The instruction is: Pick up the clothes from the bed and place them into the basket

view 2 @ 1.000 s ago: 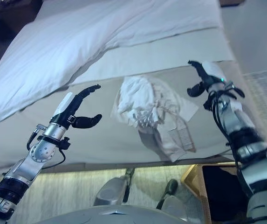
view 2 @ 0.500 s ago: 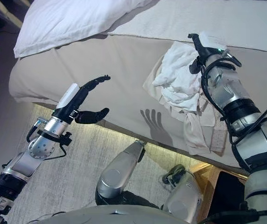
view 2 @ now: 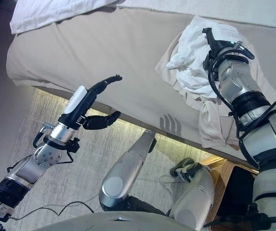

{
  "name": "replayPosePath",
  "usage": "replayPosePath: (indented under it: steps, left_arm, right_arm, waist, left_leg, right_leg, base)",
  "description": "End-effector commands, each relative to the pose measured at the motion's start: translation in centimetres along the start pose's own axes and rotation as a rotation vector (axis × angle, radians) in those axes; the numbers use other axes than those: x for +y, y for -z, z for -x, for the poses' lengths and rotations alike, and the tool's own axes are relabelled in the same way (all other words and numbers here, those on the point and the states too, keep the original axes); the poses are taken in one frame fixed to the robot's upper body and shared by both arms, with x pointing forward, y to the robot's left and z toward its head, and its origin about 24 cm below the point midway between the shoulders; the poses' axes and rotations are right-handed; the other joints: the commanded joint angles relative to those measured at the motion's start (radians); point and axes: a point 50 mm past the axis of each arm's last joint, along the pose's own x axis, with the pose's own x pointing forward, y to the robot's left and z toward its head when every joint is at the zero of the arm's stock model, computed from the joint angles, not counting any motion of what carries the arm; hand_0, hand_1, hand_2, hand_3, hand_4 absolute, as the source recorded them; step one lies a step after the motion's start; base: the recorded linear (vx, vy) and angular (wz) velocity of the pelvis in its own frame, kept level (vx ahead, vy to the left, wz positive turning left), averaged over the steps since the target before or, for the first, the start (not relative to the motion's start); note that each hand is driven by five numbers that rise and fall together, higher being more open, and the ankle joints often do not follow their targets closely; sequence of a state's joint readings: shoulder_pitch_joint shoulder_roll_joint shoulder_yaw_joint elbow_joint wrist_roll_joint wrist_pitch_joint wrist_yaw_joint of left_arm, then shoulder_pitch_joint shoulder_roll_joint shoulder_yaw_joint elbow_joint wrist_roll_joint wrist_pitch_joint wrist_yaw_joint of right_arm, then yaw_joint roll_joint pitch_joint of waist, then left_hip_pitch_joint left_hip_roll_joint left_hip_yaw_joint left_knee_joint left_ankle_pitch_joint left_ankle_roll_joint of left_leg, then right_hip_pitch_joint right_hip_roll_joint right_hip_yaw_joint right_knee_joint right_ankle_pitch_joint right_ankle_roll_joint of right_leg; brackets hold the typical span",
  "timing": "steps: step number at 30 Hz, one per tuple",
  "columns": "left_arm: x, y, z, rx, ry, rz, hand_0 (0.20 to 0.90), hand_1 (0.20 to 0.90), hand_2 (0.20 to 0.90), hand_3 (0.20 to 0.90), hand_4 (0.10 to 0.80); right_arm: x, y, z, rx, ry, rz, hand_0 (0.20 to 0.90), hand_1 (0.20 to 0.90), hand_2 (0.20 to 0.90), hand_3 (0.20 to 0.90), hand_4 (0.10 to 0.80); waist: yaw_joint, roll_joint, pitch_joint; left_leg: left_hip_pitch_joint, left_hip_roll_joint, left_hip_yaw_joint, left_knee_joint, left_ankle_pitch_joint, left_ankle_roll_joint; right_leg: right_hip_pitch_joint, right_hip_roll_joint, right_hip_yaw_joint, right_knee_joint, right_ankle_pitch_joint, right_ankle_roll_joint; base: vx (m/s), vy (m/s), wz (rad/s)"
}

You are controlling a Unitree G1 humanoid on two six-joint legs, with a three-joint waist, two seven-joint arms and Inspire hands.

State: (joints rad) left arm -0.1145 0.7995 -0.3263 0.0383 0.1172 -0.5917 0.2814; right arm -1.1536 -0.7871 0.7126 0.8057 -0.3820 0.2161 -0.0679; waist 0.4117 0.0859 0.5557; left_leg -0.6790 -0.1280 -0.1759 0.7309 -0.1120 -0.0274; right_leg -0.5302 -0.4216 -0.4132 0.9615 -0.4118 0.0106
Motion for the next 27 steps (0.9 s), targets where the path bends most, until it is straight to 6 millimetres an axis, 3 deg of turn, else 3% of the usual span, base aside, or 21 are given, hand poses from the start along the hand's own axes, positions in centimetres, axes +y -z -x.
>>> replayPosePath:
  steps: [1, 14, 15, 17, 27]
  left_arm:
    - [2.2, -4.9, -1.9, -0.314, -0.145, 0.057, 0.9, 0.9, 0.9, 0.9, 0.8]
    - [2.2, -5.9, -2.6, -0.375, -0.148, 0.071, 0.9, 0.9, 0.9, 0.9, 0.8]
    - [2.2, -5.9, -2.5, -0.378, -0.148, 0.072, 0.9, 0.9, 0.9, 0.9, 0.8]
    - [2.2, -6.0, -2.4, -0.382, -0.148, 0.067, 0.9, 0.9, 0.9, 0.9, 0.8]
    - [2.8, -5.8, -2.5, -0.376, -0.139, 0.05, 0.9, 0.9, 0.9, 0.9, 0.8]
  right_arm:
    - [-6.8, -2.0, -1.0, -0.035, 0.184, 0.042, 0.9, 0.9, 0.9, 0.9, 0.8]
    - [-6.9, -1.2, -1.6, 0.022, 0.109, 0.026, 0.9, 0.9, 0.9, 0.9, 0.8]
    - [-7.0, -1.1, -1.6, 0.03, 0.102, 0.03, 0.728, 0.728, 0.728, 0.7, 0.6]
    - [-7.1, -1.2, -1.7, 0.035, 0.097, 0.038, 0.3, 0.3, 0.3, 0.2, 0.1]
    - [-7.1, -1.3, -1.6, 0.012, 0.122, 0.01, 0.3, 0.3, 0.3, 0.2, 0.1]
  waist:
    - [0.013, 0.034, -0.036]
    - [0.018, 0.056, -0.036]
    - [0.019, 0.059, -0.036]
    - [0.019, 0.058, -0.036]
    - [0.01, 0.032, -0.036]
  left_leg:
    - [-0.037, -0.035, 0.059, 0.114, -0.112, 0.07]
    - [-0.188, -0.041, 0.064, 0.218, -0.134, 0.09]
    - [-0.197, -0.041, 0.065, 0.222, -0.133, 0.091]
    - [-0.202, -0.039, 0.066, 0.219, -0.129, 0.092]
    - [-0.126, -0.017, 0.059, 0.141, -0.107, 0.082]
  right_leg:
    - [-0.04, 0.118, -0.011, 0.039, 0.044, -0.07]
    - [-0.217, 0.11, 0.022, 0.135, 0.033, -0.063]
    - [-0.229, 0.11, 0.025, 0.141, 0.034, -0.061]
    - [-0.237, 0.112, 0.026, 0.141, 0.038, -0.059]
    - [-0.157, 0.131, 0.019, 0.068, 0.07, -0.047]
  base:
    - [-0.021, 0.011, 0.07]
    - [-0.011, 0.001, 0.02]
    - [-0.037, 0.002, 0.01]
    - [-0.022, 0.001, 0.01]
    - [-0.01, -0.003, 0.0]
